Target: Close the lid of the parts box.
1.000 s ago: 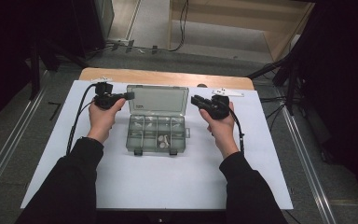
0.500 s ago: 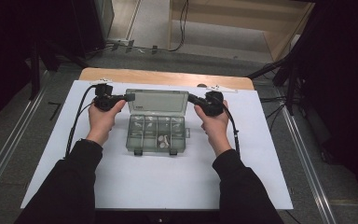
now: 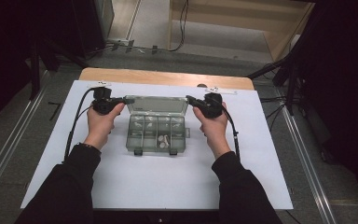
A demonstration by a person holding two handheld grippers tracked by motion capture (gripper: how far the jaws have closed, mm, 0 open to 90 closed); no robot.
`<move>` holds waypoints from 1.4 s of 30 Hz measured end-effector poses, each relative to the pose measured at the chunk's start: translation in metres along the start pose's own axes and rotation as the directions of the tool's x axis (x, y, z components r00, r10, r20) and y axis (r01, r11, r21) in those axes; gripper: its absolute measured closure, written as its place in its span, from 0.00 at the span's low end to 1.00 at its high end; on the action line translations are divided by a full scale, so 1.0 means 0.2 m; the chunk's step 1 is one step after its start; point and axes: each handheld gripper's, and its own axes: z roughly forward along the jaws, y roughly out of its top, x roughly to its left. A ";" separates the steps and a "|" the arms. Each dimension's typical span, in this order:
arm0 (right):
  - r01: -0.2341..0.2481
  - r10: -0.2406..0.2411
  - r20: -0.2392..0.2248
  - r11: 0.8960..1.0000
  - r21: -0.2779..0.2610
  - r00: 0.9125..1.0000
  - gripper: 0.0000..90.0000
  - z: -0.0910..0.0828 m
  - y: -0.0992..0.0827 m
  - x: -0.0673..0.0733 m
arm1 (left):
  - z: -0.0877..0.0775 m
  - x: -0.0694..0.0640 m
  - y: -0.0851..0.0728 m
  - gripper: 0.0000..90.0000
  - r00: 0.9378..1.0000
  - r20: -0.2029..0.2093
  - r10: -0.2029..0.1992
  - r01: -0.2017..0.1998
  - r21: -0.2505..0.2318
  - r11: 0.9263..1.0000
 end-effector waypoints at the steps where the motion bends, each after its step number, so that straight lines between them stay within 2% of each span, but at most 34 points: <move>1: 0.004 -0.004 -0.001 1.000 0.000 1.000 0.97 0.00 -0.01 0.00 | 0.00 0.00 0.00 1.00 1.000 0.002 0.001 -0.001 0.000 1.000; 19: 0.073 -0.073 -0.013 0.997 -0.006 0.997 0.97 -0.06 -0.07 0.06 | -0.07 -0.05 -0.07 1.00 0.999 0.028 0.022 -0.021 -0.024 0.999; 21: 0.080 -0.080 -0.009 0.997 -0.008 0.997 0.97 -0.06 -0.09 0.05 | -0.08 -0.05 -0.09 1.00 1.000 0.011 0.027 -0.026 -0.021 0.999; 26: 0.085 -0.085 -0.016 0.996 -0.008 0.996 0.97 -0.08 -0.14 0.06 | -0.09 -0.06 -0.13 1.00 0.999 0.019 0.033 -0.033 -0.020 0.999; 31: 0.118 -0.118 -0.027 0.993 -0.005 0.993 0.97 -0.09 -0.18 0.09 | -0.11 -0.09 -0.19 1.00 0.998 0.022 0.053 -0.052 -0.021 0.998; 33: 0.133 -0.133 -0.026 0.991 -0.003 0.991 0.97 -0.09 -0.20 0.10 | -0.11 -0.12 -0.22 1.00 0.997 0.007 0.083 -0.083 -0.011 0.996; 42: 0.155 -0.155 -0.035 0.988 -0.002 0.987 0.97 -0.11 -0.29 0.16 | -0.15 -0.16 -0.31 1.00 0.995 0.003 0.096 -0.096 -0.032 0.995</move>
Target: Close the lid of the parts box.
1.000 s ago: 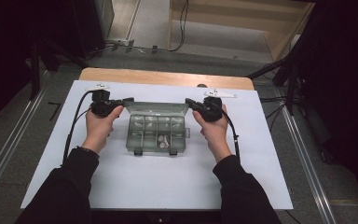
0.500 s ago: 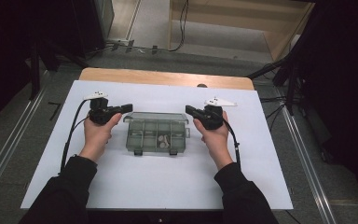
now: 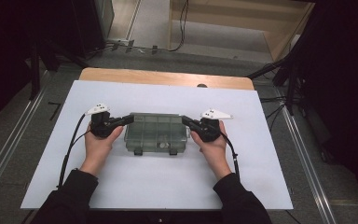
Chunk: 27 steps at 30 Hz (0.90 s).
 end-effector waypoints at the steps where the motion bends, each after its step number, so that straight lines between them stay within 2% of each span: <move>1: 0.009 -0.009 0.003 1.000 -0.001 1.000 0.97 -0.01 0.00 0.01 | -0.01 -0.01 -0.01 1.00 1.000 -0.001 0.001 -0.001 -0.007 1.000; 5: 0.017 -0.017 -0.002 1.000 -0.008 1.000 0.97 -0.03 -0.03 0.04 | -0.04 -0.04 -0.05 1.00 1.000 -0.005 0.014 -0.014 -0.022 1.000; 11: 0.032 -0.032 -0.004 0.999 -0.012 0.999 0.97 -0.07 -0.07 0.08 | -0.09 -0.11 -0.09 1.00 1.000 0.009 0.029 -0.029 -0.044 0.999; 14: 0.022 -0.022 -0.007 1.000 -0.016 1.000 0.97 -0.09 -0.09 0.10 | -0.12 -0.14 -0.10 1.00 0.999 0.012 0.044 -0.044 -0.053 0.998; 20: 0.038 -0.038 0.004 0.999 -0.014 0.999 0.97 -0.12 -0.13 0.13 | -0.17 -0.17 -0.14 1.00 0.999 0.021 0.049 -0.048 -0.056 0.997; 24: -0.003 0.003 -0.014 1.000 -0.018 1.000 0.97 -0.14 -0.15 0.15 | -0.20 -0.18 -0.15 1.00 0.998 0.033 0.045 -0.043 -0.068 0.997; 27: -0.017 0.017 -0.003 1.000 -0.021 1.000 0.97 -0.17 -0.16 0.16 | -0.23 -0.20 -0.17 1.00 0.999 0.031 0.041 -0.039 -0.067 0.997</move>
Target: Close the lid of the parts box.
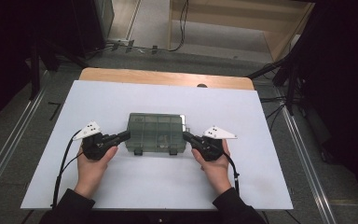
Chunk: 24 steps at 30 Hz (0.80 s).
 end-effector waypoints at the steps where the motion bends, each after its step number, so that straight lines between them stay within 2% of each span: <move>1: -0.003 0.003 0.003 1.000 -0.001 1.000 0.97 -0.01 0.00 0.01 | -0.01 0.00 0.00 1.00 1.000 -0.002 0.003 -0.003 -0.002 1.000; 6: -0.015 0.015 -0.001 1.000 0.006 1.000 0.97 -0.01 -0.02 0.03 | -0.02 -0.01 -0.02 1.00 0.999 -0.036 0.020 -0.020 -0.002 1.000; 9: -0.002 0.002 -0.001 1.000 0.006 1.000 0.97 -0.02 -0.02 0.05 | -0.02 -0.01 -0.02 1.00 0.999 -0.040 0.022 -0.022 0.003 1.000; 11: 0.018 -0.018 0.009 1.000 0.009 1.000 0.97 -0.02 -0.02 0.07 | -0.02 -0.01 -0.03 1.00 0.998 -0.053 0.042 -0.041 0.016 0.999; 19: 0.034 -0.034 0.025 0.999 0.022 0.999 0.97 -0.02 -0.04 0.07 | -0.01 0.00 -0.05 1.00 0.997 -0.064 0.038 -0.036 0.031 0.999; 24: 0.036 -0.036 0.026 0.999 0.026 0.999 0.97 -0.02 -0.04 0.07 | 0.00 0.00 -0.06 1.00 0.996 -0.068 0.052 -0.048 0.052 0.997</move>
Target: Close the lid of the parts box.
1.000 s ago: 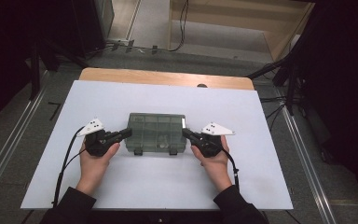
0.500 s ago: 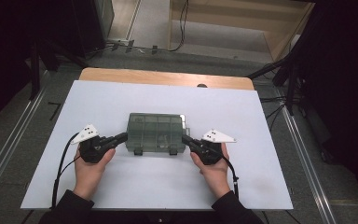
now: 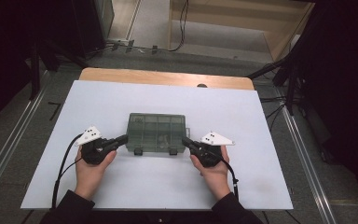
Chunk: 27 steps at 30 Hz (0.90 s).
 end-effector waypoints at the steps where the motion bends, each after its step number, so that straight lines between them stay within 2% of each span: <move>1: 0.000 0.000 -0.001 1.000 0.002 1.000 0.97 0.00 0.00 0.00 | 0.00 0.00 0.00 1.00 1.000 0.002 -0.004 0.004 0.003 1.000; 4: 0.004 -0.004 0.004 1.000 0.008 1.000 0.97 0.00 -0.01 0.00 | 0.00 -0.01 -0.01 1.00 1.000 -0.003 0.007 -0.007 0.013 1.000; 19: 0.013 -0.013 0.005 1.000 0.013 1.000 0.97 0.01 -0.02 0.01 | 0.00 0.00 -0.03 1.00 1.000 0.005 -0.005 0.005 0.009 1.000; 27: 0.029 -0.029 0.029 0.999 0.015 0.999 0.97 0.02 -0.02 0.02 | -0.01 -0.01 -0.03 1.00 1.000 0.005 -0.003 0.003 0.008 1.000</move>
